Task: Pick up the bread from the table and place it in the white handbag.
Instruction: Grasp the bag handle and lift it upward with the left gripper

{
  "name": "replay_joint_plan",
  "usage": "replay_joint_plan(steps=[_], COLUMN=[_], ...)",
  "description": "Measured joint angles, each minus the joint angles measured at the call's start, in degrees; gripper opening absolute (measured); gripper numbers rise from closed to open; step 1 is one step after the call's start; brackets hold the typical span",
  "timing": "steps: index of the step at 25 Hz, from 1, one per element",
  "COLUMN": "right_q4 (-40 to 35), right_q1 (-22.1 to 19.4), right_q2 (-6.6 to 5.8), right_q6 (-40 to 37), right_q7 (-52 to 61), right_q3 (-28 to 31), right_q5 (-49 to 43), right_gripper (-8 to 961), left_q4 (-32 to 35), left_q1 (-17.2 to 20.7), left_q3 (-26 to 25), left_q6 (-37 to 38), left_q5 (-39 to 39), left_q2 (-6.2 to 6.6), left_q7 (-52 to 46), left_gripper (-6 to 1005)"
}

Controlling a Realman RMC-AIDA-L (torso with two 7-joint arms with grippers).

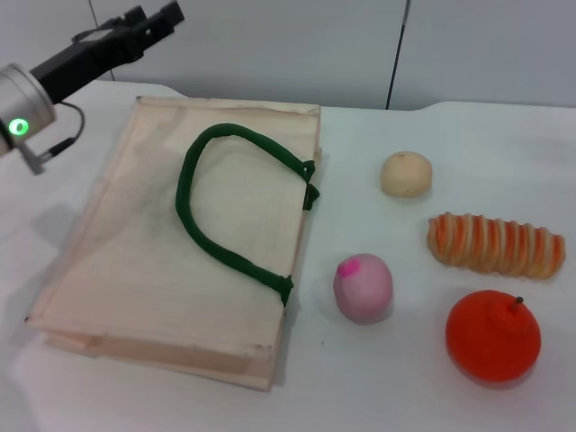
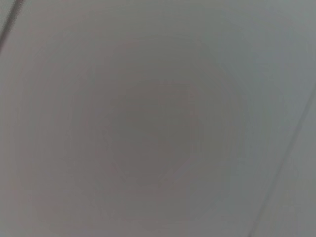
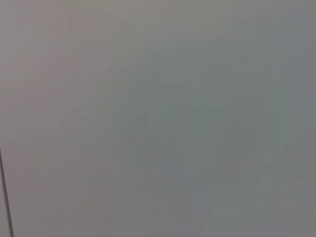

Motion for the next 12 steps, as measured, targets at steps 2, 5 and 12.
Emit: replay_joint_plan(steps=[2, 5, 12], right_q4=[0.1, 0.0, 0.0], right_q1=[0.0, -0.2, -0.9], right_q2=[0.0, -0.01, -0.09], right_q6=[0.0, -0.3, -0.5], right_q7=[0.0, 0.0, 0.1], right_q3=[0.0, 0.0, 0.3], right_q5=[0.0, 0.0, 0.0], right_gripper=[885, 885, 885], left_q4=[-6.9, -11.8, -24.3], left_q1=[-1.3, -1.5, -4.6], left_q3=[0.0, 0.0, 0.1], left_q6=[3.3, 5.4, 12.1], left_q5=[9.5, 12.8, 26.9], left_q2=[1.49, 1.59, 1.86], left_q7=[-10.1, -17.5, -37.1], left_gripper=[788, 788, 789])
